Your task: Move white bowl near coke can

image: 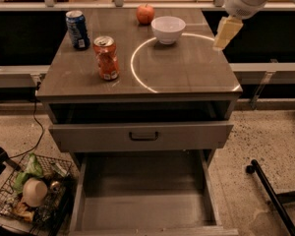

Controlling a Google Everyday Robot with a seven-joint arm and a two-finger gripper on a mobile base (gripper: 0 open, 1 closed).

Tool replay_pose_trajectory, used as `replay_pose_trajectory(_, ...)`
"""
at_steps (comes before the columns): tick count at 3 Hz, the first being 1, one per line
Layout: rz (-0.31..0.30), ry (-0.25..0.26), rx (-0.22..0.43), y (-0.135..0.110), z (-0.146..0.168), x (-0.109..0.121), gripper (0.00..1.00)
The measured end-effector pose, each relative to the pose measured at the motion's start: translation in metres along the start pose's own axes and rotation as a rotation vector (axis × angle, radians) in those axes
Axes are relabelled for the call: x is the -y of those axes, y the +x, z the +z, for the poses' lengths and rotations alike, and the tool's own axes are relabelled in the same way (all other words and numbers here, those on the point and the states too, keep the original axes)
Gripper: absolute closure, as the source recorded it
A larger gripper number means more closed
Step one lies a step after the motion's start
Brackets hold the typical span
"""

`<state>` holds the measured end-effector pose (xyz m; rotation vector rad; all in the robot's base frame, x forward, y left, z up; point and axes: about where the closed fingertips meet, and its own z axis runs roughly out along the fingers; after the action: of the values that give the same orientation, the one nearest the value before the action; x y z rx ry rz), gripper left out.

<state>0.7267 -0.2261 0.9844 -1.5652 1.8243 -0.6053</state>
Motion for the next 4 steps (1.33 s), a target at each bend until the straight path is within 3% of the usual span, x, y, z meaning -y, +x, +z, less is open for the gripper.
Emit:
replay_pose_trajectory(1,-0.027,-0.006,0.071,-0.022,0.062,0.002,0.00)
replay_pose_trajectory(4,-0.027,-0.016,0.188,-0.045,0.136,0.015,0.00)
